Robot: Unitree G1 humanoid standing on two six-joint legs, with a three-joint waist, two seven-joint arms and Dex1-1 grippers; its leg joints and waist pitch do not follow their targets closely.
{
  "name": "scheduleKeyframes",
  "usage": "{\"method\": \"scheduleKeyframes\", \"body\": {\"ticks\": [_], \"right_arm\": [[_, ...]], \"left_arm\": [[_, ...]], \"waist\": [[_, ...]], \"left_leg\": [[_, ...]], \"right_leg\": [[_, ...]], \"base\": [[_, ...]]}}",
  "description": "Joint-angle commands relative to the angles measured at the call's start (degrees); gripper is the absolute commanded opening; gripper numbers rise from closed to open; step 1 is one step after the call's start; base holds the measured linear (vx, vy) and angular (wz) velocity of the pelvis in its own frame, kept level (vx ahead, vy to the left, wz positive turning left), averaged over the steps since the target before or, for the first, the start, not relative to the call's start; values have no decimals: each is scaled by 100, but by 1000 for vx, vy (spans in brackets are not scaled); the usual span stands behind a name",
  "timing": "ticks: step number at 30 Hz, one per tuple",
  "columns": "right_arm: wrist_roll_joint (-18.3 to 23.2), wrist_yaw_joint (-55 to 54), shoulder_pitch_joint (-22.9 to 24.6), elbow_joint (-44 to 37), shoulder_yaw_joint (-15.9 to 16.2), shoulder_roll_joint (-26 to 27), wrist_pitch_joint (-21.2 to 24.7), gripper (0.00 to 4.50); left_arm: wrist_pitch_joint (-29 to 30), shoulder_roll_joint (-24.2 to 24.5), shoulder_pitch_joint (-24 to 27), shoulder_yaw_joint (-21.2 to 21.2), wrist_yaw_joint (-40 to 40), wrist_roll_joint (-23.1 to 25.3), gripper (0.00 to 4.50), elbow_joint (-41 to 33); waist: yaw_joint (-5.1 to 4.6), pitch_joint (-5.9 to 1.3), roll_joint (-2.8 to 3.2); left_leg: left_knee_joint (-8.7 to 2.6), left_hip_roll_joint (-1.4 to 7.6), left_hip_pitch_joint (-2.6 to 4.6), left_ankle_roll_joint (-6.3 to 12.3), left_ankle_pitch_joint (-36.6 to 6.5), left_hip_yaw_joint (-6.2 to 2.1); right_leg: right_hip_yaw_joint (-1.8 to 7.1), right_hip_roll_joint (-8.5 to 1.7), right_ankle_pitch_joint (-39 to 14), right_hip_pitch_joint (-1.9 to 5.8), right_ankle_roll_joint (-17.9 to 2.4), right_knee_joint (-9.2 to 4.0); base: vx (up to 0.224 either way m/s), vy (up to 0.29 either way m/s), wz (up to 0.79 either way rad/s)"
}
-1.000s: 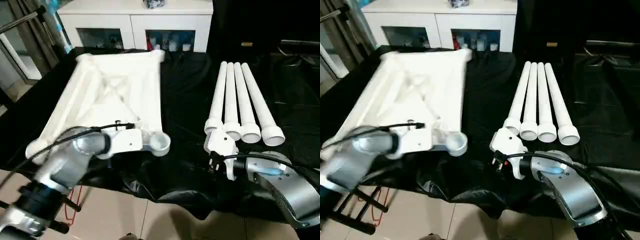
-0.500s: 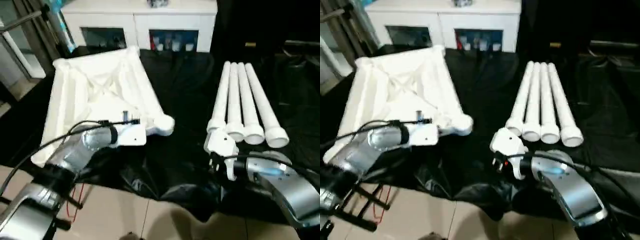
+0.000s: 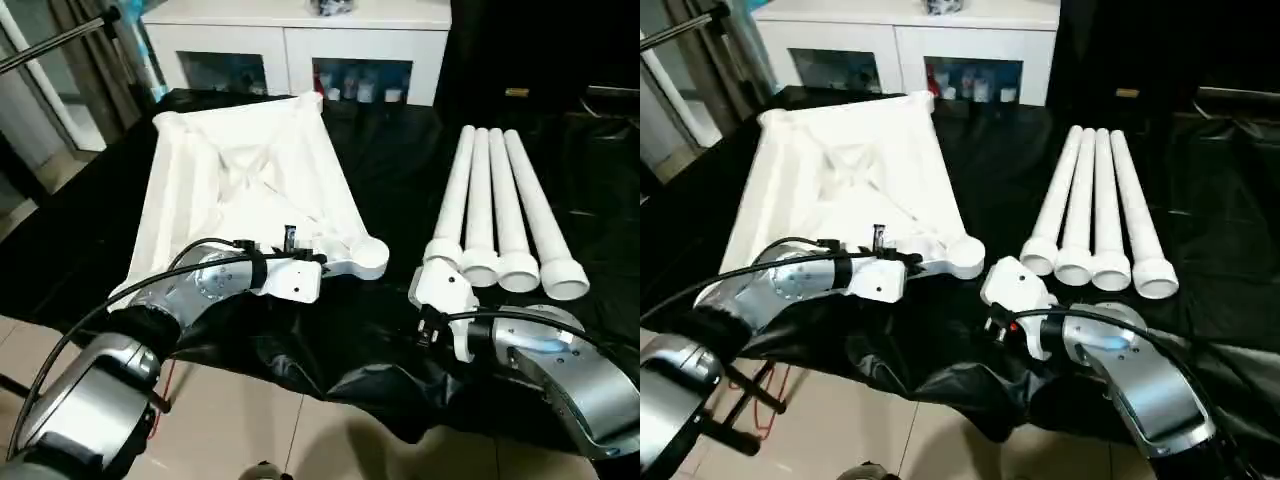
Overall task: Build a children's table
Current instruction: Move table base
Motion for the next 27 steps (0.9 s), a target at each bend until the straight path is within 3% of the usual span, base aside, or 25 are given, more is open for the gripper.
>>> {"method": "scheduleKeyframes", "body": {"ticks": [1, 3, 5, 6, 9, 10, 11, 12, 13, 14, 15, 17, 18, 19, 20, 21, 22, 23, 24, 26, 27], "right_arm": [[-29, -3, 22, -133, -39, -11, 13, 272], [-30, -21, 19, -118, -30, 1, 4, 272], [-33, -30, 15, -105, -23, 12, -4, 272], [-31, -56, 9, -58, -16, 54, -33, 272], [-31, -77, 13, -35, -12, 80, -47, 272], [-25, -86, 17, -29, -17, 88, -53, 272], [2, -108, 29, -31, -40, 118, -60, 272], [45, -127, 42, -43, -76, 151, -57, 272], [254, -204, 107, -184, -249, 258, 42, 272], [352, -294, 152, -296, -372, 312, 126, 272], [416, -436, 212, -404, -513, 380, 186, 272], [473, -998, 315, -562, -890, 690, 365, 272], [477, -1139, 334, -584, -973, 775, 403, 272], [454, -1453, 361, -610, -1127, 978, 428, 272], [399, -1835, 372, -595, -1293, 1238, 384, 272], [322, -2472, 420, -522, -1585, 1667, 264, 272], [284, -2996, 496, -476, -1846, 2032, 164, 272], [285, -3386, 581, -464, -2051, 2318, 119, 272], [326, -3602, 685, -514, -2170, 2507, 98, 272], [366, -3699, 793, -582, -2209, 2617, 81, 272], [308, -3801, 878, -648, -2201, 2705, 83, 272]], "left_arm": [[-50, 149, -204, 100, 101, -36, 34, 52], [-77, 219, -207, 236, -102, -222, 66, 184], [-171, 247, -172, 332, -213, -366, 66, 181], [-401, 326, -19, 508, -412, -678, 83, 28], [-487, 381, 94, 591, -439, -817, 112, -118], [-508, 405, 132, 620, -407, -861, 121, -173], [-538, 465, 222, 663, -436, -960, 121, -301], [-550, 517, 319, 722, -499, -1102, 150, -453], [-266, 557, 686, 1006, -866, -1861, 150, -1164], [194, 529, 936, 1220, -1066, -2400, 156, -1723], [757, 487, 1202, 1454, -1169, -2922, 162, -2332], [2000, 373, 1701, 1945, -933, -3686, 162, -3428], [2225, 349, 1794, 2036, -840, -3796, 162, -3615], [2596, 277, 1973, 2201, -585, -3935, 162, -3912], [2783, 180, 2151, 2364, -238, -4015, 162, -4123], [3133, -65, 2480, 2593, 328, -4214, 162, -4451], [3409, -302, 2802, 2795, 890, -4302, 162, -4733], [3562, -489, 3094, 2927, 1312, -4410, 162, -4962], [3634, -570, 3385, 2988, 1554, -4486, 162, -5235], [3663, -690, 3615, 3084, 1822, -4422, 162, -5437], [3951, -839, 3831, 3239, 2024, -4415, 162, -5793]], "waist": [[1, -453, -28], [-23, -451, -39], [-37, -447, -20], [-34, -442, -44], [-60, -429, -23], [-66, -428, -61], [-52, -440, -40], [-55, -438, -39], [-64, -428, -49], [-44, -443, -41], [-45, -443, -23], [-64, -444, -43], [-66, -416, -37], [-79, -407, -68], [-87, -383, -58], [-140, -367, -149], [-123, -366, -129], [-153, -335, -132], [-151, -332, -125], [-160, -397, -77], [-175, -386, -80]], "left_leg": [[-392, 199, -17, -76, -311, -88], [-394, 197, -16, -64, -310, -86], [-401, 208, -11, -68, -354, -91], [-409, 211, -15, -60, -384, -89], [-428, 234, -5, -70, -499, -89], [-430, 231, -1, -51, -494, -79], [-423, 236, -9, -42, -428, -85], [-427, 245, -18, -21, -407, -85], [-431, 235, -22, -15, -430, -73], [-439, 275, -24, -16, -381, -79], [-440, 279, -21, -18, -365, -77], [-432, 289, -5, -16, -291, -57], [-426, 249, -15, 39, -389, -40], [-433, 234, 0, 35, -471, -26], [-441, 214, 14, 43, -635, -11], [-464, 245, -4, 5, -657, 6], [-472, 229, -15, -7, -635, -17], [-499, 238, -27, -27, -741, 3], [-520, 216, 3, -14, -883, -1], [-526, 236, -16, -42, -652, -28], [-540, 247, -26, -73, -641, -34]], "right_leg": [[262, -401, 619, 438, -1248, -360], [261, -402, 536, 431, -1255, -372], [255, -408, 452, 420, -1292, -378], [253, -417, 388, 419, -1330, -380], [249, -422, 213, 403, -1358, -381], [250, -411, 203, 401, -1347, -393], [255, -436, 238, 409, -1355, -367], [251, -441, 237, 397, -1350, -365], [247, -426, 183, 389, -1333, -383], [260, -479, 250, 385, -1400, -342], [244, -462, 346, 362, -1476, -326], [243, -459, 552, 341, -1600, -284], [223, -434, 268, 314, -1602, -342], [219, -412, 35, 317, -1552, -372], [218, -399, -469, 296, -1453, -433], [235, -416, -701, 293, -1392, -444], [211, -417, -867, 312, -1326, -450], [209, -409, -1140, 279, -1265, -471], [215, -396, -1791, 250, -963, -581], [230, -365, -1336, 275, -755, -534], [222, -344, -1015, 269, -736, -521]], "base": [[0, 0, 0], [0, 0, 0], [0, 0, 0], [0, 0, 0], [0, 0, 0], [0, 0, 0], [0, 0, 0], [0, 0, 0], [0, 0, 0], [0, 0, 0], [0, 0, 0], [0, 0, 0], [0, 0, 0], [0, 0, 0], [0, 0, 0], [0, 0, 0], [0, 0, 0], [0, 0, 0], [0, 0, 0], [0, 0, 0], [0, 0, 0]]}}
